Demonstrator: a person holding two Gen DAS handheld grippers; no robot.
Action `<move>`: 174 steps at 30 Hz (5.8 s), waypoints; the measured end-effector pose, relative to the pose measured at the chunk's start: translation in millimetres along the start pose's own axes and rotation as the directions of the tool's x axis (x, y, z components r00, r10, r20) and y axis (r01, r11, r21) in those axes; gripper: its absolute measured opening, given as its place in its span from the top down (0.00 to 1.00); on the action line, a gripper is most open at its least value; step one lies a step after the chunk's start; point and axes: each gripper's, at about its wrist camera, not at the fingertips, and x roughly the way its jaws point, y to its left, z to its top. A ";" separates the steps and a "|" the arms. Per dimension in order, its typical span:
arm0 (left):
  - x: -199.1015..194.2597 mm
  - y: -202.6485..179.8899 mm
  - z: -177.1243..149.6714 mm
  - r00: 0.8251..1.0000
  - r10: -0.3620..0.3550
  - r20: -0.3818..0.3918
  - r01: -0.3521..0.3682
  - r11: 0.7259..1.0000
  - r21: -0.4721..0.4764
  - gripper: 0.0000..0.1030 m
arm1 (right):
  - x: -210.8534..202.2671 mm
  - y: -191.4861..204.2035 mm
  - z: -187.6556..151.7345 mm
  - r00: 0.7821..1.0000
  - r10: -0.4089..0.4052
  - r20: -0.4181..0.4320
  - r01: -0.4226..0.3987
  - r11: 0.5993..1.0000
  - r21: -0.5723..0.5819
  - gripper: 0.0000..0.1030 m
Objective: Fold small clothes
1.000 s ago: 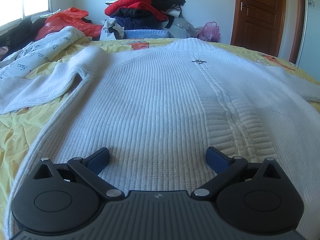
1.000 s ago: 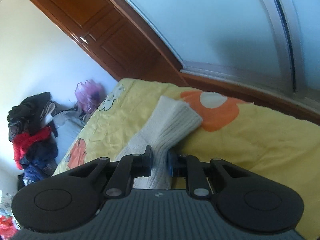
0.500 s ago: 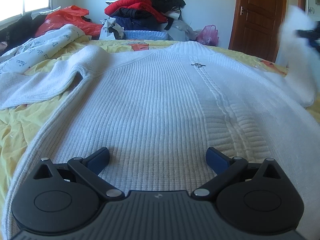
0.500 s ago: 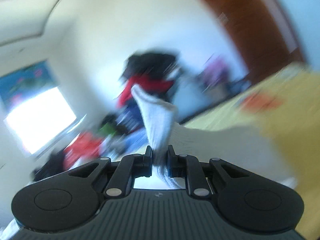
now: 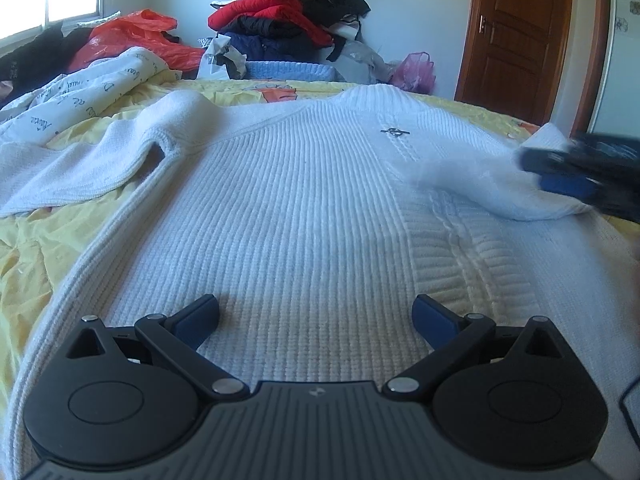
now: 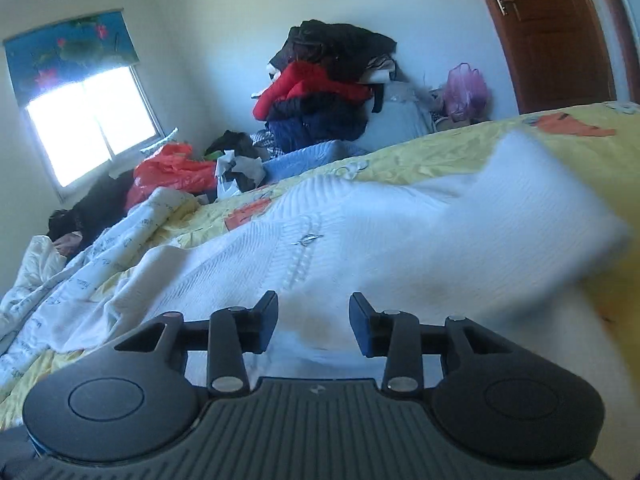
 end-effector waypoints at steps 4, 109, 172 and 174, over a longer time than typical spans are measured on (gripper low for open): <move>0.7 1.6 17.8 0.999 -0.029 -0.035 0.026 0.997 -0.077 0.00 | -20.5 -36.8 -22.5 0.998 -0.059 -0.037 0.061 0.997 0.041 0.51; 29.8 370.0 52.3 0.962 0.264 0.063 -0.104 0.573 -0.813 0.77 | 139.4 -71.1 57.3 0.964 -0.250 -0.095 0.226 0.951 -0.211 0.15; 26.2 70.0 31.8 0.979 -0.159 0.130 0.192 0.935 -0.297 0.00 | 123.6 -0.8 62.0 0.934 0.109 -0.341 -0.051 0.983 0.177 0.88; 26.0 70.0 31.7 0.978 -0.161 0.131 0.193 0.935 -0.298 0.00 | 106.5 11.6 79.2 0.959 0.089 -0.271 -0.073 0.995 0.067 0.88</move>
